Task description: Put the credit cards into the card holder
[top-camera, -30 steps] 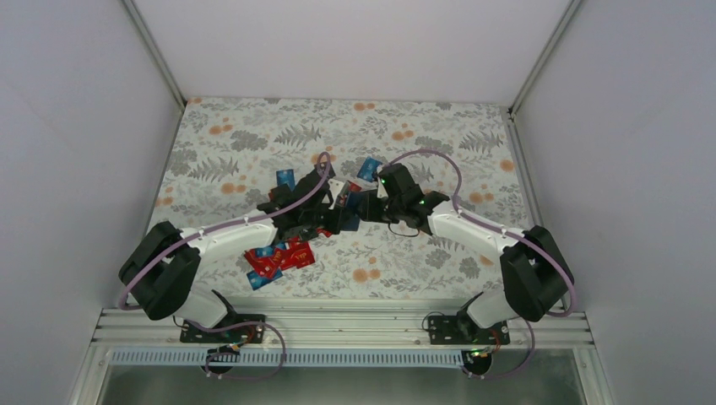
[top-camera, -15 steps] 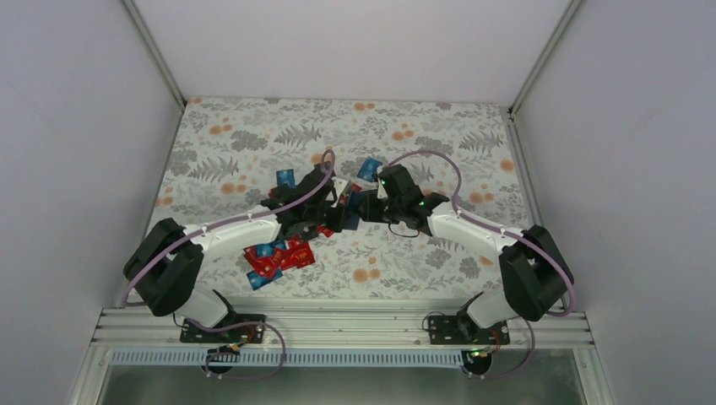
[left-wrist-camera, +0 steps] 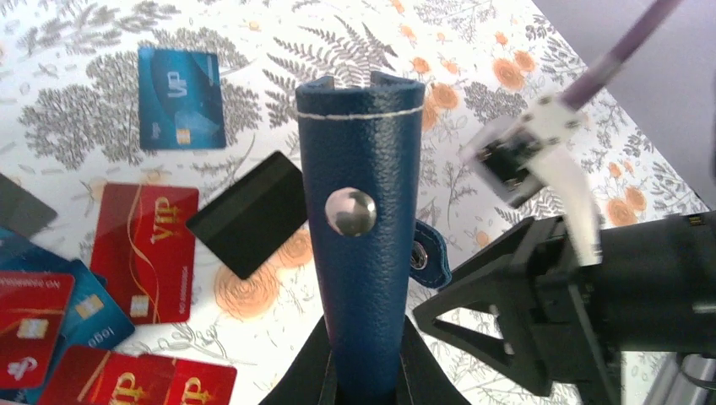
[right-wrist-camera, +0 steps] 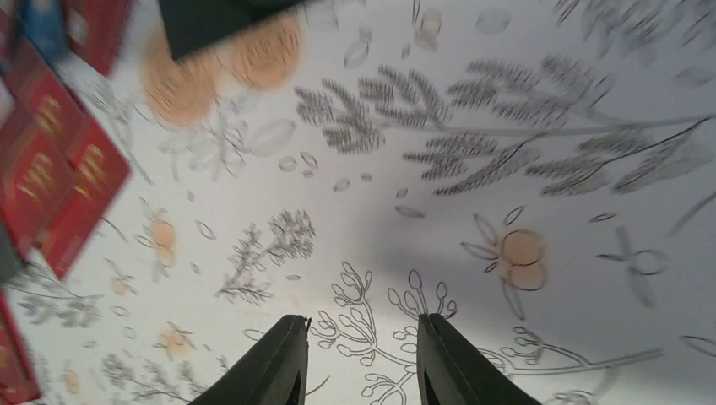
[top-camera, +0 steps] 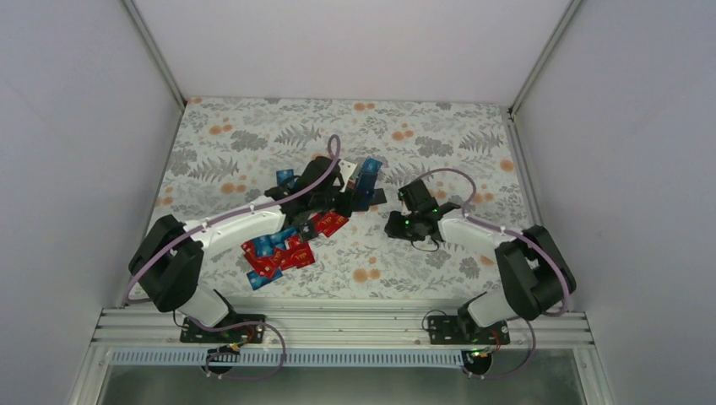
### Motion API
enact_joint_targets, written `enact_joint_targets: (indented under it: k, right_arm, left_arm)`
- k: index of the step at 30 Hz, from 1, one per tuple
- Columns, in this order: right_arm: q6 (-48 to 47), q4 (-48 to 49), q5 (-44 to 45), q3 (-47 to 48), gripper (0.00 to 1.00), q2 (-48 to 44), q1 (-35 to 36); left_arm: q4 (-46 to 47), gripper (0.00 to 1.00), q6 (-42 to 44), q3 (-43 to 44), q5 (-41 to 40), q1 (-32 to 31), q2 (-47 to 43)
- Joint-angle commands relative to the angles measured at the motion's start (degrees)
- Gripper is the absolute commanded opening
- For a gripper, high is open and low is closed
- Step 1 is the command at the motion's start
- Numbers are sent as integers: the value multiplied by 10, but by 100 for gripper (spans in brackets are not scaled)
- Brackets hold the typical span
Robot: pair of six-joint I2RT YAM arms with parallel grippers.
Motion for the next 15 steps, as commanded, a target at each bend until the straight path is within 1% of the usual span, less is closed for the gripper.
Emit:
enact_joint_targets:
  k: [1,4,9,15]
  right_arm:
    - [-27,-24,10,18,36,-70,-32]
    - [-51,-29,-10,25,39,-116,-45]
    - [-97,11,-95,19,47,-184,-52]
    - [-108,46,-188,37,56,-200,-52]
  left_arm:
    - [-13,2,26,35,-22,0,18]
    - [-23,2,32,53,-17,3,23]
    - [-53,2,38,81,1,20,26]
    - [-57,2,28,90,66,38,20]
